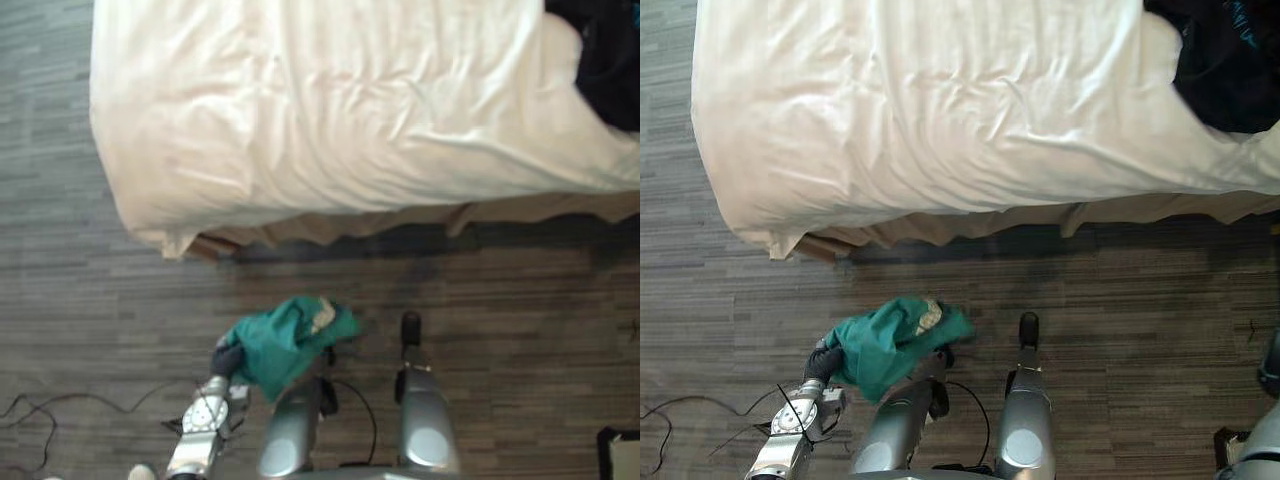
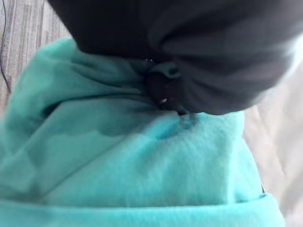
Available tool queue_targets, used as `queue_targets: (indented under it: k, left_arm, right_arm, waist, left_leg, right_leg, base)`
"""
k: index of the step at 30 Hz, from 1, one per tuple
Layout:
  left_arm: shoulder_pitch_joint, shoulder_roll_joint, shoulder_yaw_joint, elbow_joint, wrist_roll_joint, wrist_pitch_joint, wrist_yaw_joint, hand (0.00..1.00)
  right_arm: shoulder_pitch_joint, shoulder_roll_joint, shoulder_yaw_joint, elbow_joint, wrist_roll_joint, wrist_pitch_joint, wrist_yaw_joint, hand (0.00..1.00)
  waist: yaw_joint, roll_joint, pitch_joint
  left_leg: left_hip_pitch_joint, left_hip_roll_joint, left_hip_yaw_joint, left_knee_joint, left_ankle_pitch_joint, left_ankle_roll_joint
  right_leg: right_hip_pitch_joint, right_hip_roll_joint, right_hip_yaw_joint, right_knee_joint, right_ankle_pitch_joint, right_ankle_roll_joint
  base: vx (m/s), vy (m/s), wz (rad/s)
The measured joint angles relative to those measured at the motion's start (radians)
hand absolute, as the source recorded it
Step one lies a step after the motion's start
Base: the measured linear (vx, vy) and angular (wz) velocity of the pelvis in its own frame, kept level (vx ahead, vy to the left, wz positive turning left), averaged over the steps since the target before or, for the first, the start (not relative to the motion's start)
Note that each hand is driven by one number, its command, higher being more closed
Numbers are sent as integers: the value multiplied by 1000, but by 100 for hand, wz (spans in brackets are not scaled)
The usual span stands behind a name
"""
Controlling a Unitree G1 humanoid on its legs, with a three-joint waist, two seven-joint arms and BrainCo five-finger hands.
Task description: Tidy the bed and pick cloth on bed and put in laundry
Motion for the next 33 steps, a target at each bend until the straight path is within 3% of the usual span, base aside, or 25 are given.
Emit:
queue_targets:
  k: [7, 12, 14, 22, 25, 26, 32, 33]
  left_arm:
    - [0, 0, -13, -6, -2, -3, 1, 100]
    - [-1, 8, -51, -43, -4, -7, -1, 100]
    - [0, 13, -66, -51, -10, -8, -1, 100]
    - [-4, 22, -104, -81, -41, -18, -4, 100]
    - [-6, 20, -105, -121, -51, -26, -12, 100]
    - [-9, 16, -106, -138, -62, -30, -20, 100]
    - [-10, -1, -107, -177, -92, -46, -25, 100]
    - [-14, -17, -108, -177, -94, -45, -27, 100]
  right_arm:
    - [-71, -13, 106, 3, -16, -4, 0, 0]
    - [-149, -14, 153, 12, -13, -7, -2, 0]
    - [-174, -14, 174, 24, -9, -17, -2, 0]
    - [-206, -14, 240, 24, 46, -41, 1, 0]
    - [-229, -15, 326, -9, 81, -43, 14, 0]
    - [-269, -20, 364, -9, 99, -43, 26, 100]
    - [-393, -103, 528, -1, 144, -46, 69, 100]
    - [-413, -114, 541, -2, 166, -56, 70, 100]
  waist:
    - [12, 43, 21]
    - [2, 62, 30]
    - [13, 66, 32]
    - [47, 76, 37]
    - [49, 78, 37]
    - [46, 80, 37]
    - [49, 85, 38]
    - [50, 85, 37]
  left_leg:
    - [-43, 13, -4, -6, 20, -11]
    - [-74, 12, -28, -6, 27, -20]
    - [-88, 12, -29, -6, 30, -24]
    - [-217, 16, 12, -7, 33, -43]
    - [-261, 16, 99, -7, 30, -48]
    - [-279, 4, 112, -6, 51, -57]
    - [-335, -9, 134, -6, 47, -89]
    - [-342, 3, 195, -6, 27, -109]
  right_leg:
    - [-35, 16, -5, -13, 11, -7]
    - [-54, 14, -31, -12, 10, -10]
    - [-71, 14, -31, -3, 7, -14]
    - [-276, -9, -5, 141, -40, -15]
    - [-369, -35, 6, 222, -67, -12]
    - [-409, -54, 5, 269, -85, -14]
    - [-517, -91, -4, 401, -146, -28]
    - [-536, -97, -3, 412, -148, -30]
  base:
    - [35, -35, 0]
    - [53, -6, 13]
    - [12, 7, 10]
    - [-19, 9, -2]
    - [12, 39, -1]
    - [40, 45, 16]
    - [30, 13, 24]
    - [-10, -20, 11]
